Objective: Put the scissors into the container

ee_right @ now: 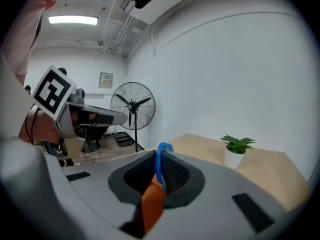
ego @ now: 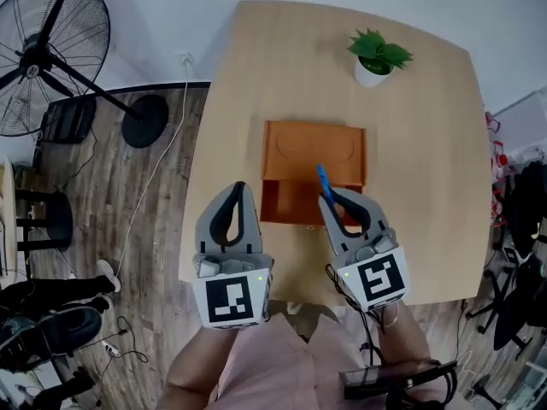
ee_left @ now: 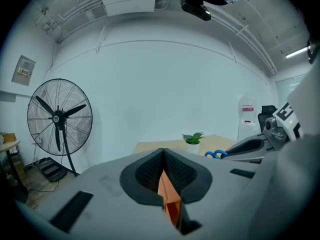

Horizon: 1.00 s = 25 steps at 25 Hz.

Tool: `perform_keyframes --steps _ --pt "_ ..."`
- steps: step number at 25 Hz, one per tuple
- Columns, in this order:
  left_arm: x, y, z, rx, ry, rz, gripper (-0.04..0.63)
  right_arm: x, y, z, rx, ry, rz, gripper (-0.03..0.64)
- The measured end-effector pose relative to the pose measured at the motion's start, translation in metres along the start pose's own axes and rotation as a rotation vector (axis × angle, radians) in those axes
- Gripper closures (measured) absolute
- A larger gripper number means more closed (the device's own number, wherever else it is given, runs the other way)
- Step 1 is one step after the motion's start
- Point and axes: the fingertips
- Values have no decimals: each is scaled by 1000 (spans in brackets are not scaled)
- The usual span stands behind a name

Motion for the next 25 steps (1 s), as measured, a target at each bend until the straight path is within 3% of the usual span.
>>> perform_keyframes --steps 5,15,25 --pt "-10 9 -12 5 29 49 591 -27 9 -16 42 54 -3 586" --pt "-57 30 -27 37 98 35 591 -84 29 -40 117 194 129 586" --pt "-75 46 -42 52 140 72 591 -105 39 -70 230 322 147 586"
Point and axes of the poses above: the fingertips, and each gripper's own axes: z backward along the fingers, y to its left, x out of its top, and after that the axes turned 6 degrees about y, right-handed
